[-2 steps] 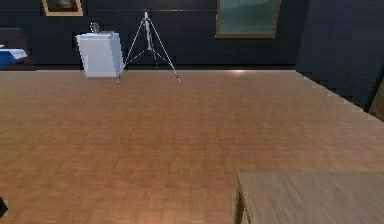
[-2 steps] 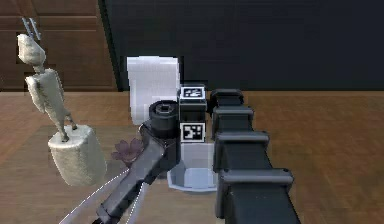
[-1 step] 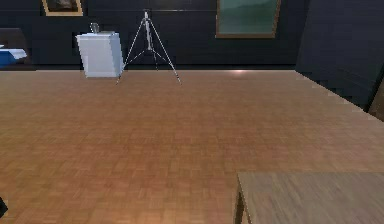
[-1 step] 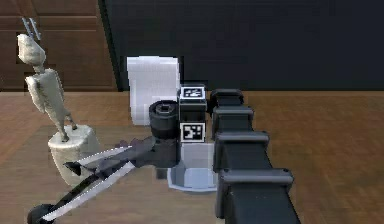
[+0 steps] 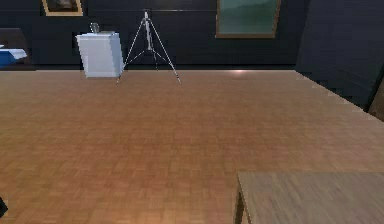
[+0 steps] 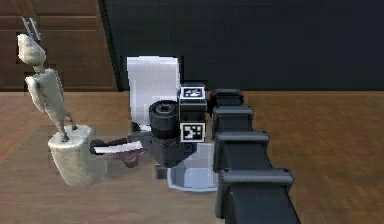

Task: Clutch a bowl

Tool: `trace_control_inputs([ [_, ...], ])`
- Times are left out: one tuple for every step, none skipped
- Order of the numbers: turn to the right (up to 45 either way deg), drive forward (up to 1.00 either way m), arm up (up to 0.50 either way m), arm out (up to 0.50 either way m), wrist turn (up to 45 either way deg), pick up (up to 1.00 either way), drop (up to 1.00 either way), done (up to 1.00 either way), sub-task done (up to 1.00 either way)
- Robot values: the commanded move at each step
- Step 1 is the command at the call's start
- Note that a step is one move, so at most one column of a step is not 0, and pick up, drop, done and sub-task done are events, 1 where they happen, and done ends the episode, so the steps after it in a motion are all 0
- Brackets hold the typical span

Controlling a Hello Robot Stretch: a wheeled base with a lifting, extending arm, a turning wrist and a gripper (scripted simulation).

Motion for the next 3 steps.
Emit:
trace_control_inputs([
  [0.0,0.00,0.00,0.00,36.0,0.00,0.00,0.00,0.00],
  [0.0,0.00,-0.26,0.00,0.0,0.00,0.00,0.00,0.00],
  [0.0,0.00,0.00,0.00,0.0,1.00,0.00,0.00,0.00],
])
